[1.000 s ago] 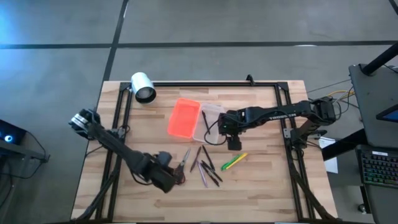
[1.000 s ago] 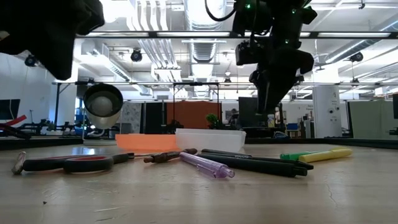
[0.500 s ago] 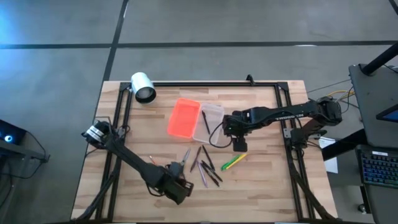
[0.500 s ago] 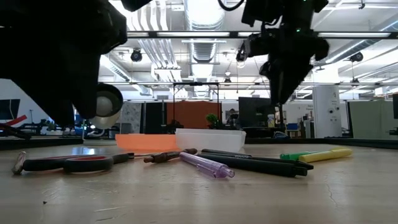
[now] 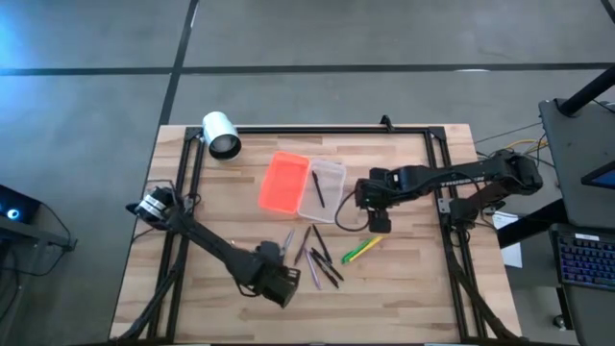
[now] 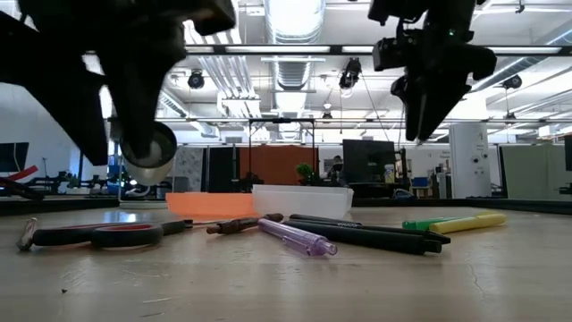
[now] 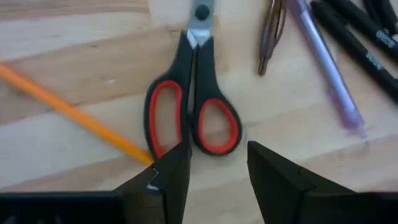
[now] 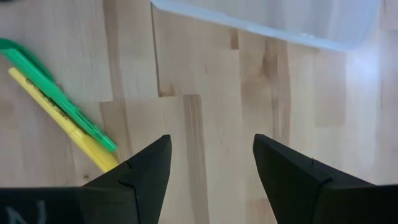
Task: Pick & place school supplies into a supply box
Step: Put the black scissors into the orange supply box
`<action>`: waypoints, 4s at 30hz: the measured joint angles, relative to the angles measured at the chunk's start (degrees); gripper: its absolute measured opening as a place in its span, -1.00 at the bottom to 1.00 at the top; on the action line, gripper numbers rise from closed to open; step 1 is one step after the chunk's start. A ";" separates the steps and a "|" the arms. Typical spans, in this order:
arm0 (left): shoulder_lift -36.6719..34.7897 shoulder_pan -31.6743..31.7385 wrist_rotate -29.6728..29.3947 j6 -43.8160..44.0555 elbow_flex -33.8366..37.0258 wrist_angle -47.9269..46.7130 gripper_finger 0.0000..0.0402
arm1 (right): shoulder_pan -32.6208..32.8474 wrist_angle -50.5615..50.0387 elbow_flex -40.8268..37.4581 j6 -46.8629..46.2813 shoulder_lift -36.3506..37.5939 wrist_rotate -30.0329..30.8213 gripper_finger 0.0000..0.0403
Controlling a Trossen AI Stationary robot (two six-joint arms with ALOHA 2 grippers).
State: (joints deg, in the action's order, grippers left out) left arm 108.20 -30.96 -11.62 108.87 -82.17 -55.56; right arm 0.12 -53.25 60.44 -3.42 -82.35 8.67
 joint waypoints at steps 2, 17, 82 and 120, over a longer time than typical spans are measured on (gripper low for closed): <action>0.90 0.78 0.75 -0.53 0.03 -1.24 -0.29 | 0.00 0.31 -0.77 -0.05 0.02 0.08 0.09; 3.83 2.90 6.64 -3.08 -0.20 -1.60 -0.29 | 0.00 3.65 -6.06 -0.48 -0.11 0.06 0.09; 8.85 18.61 -4.25 -35.97 -26.81 -17.00 -0.69 | -0.72 11.98 -6.33 -10.34 24.04 20.04 0.09; 9.09 35.82 3.92 -53.17 -5.78 11.78 -0.63 | -0.70 12.90 -13.87 -17.20 26.69 21.57 0.09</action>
State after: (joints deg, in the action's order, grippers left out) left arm 117.30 4.86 -7.70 55.70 -87.95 -43.78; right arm -0.58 -40.35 46.57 -20.62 -55.66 30.24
